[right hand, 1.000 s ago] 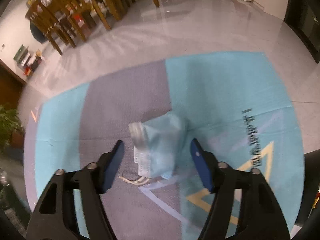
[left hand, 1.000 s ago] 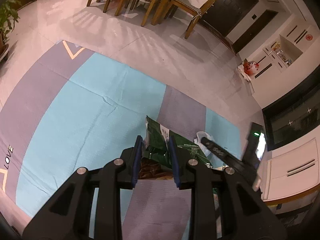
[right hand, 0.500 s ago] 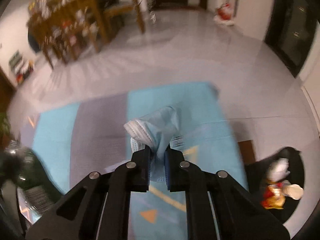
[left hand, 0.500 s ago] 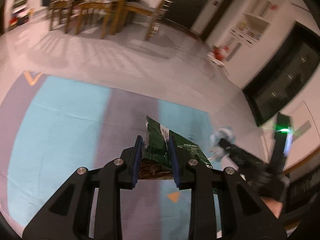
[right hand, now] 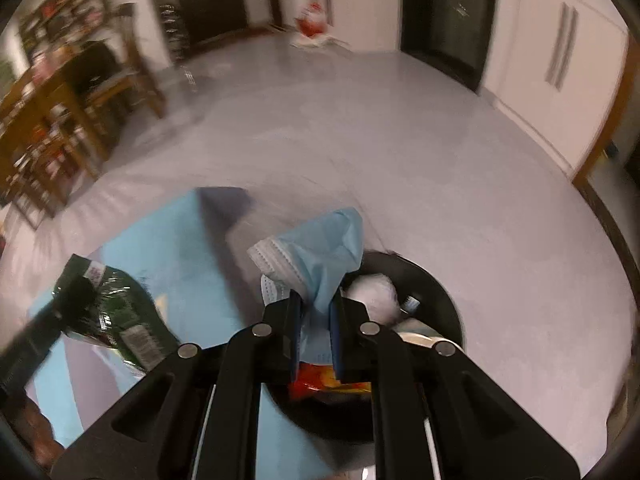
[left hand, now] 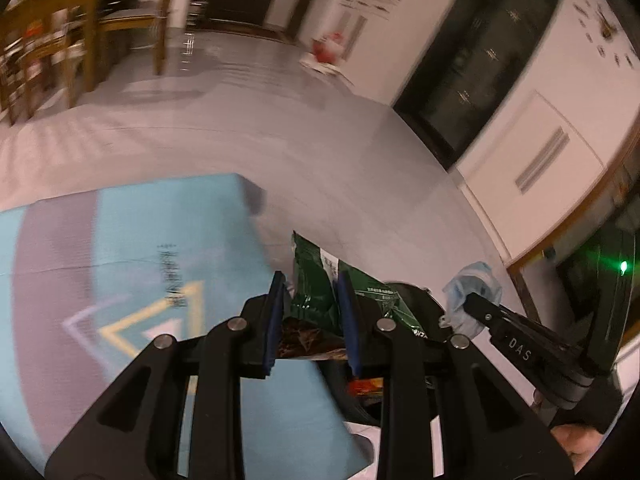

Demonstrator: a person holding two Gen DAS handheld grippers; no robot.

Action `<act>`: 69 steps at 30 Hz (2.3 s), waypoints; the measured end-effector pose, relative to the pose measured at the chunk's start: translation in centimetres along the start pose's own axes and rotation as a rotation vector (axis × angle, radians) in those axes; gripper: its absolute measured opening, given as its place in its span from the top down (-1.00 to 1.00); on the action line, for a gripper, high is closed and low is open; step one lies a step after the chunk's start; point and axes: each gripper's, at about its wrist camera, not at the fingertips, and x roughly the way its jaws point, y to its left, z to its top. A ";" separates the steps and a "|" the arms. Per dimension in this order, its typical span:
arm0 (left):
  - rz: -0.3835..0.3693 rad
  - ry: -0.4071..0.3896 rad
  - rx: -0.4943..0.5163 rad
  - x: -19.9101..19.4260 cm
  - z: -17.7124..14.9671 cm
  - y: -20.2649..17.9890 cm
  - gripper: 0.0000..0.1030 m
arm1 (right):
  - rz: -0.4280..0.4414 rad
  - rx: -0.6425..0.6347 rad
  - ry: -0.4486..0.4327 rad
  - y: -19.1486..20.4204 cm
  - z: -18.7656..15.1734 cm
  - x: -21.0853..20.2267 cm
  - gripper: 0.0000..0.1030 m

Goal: Collect trash

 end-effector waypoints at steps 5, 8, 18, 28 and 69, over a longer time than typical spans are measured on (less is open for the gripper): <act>-0.048 0.098 0.051 5.4 -1.7 -4.4 0.47 | -0.003 0.087 0.066 -3.7 -0.1 1.5 0.74; -0.057 0.144 0.067 8.0 -2.8 -6.2 0.45 | 0.017 0.121 0.096 -4.9 -0.3 2.0 0.72; -0.066 0.165 0.105 10.3 -3.7 -7.3 -0.68 | 0.045 0.164 0.108 -7.2 -0.4 1.3 -0.35; -0.017 0.113 0.220 5.2 -2.9 -8.7 -0.94 | 0.082 0.148 0.001 -7.8 -0.3 -2.7 -0.94; 0.006 0.087 0.276 0.0 -4.0 -10.9 -0.94 | -0.047 0.207 -0.074 -9.0 -0.6 -6.1 -0.94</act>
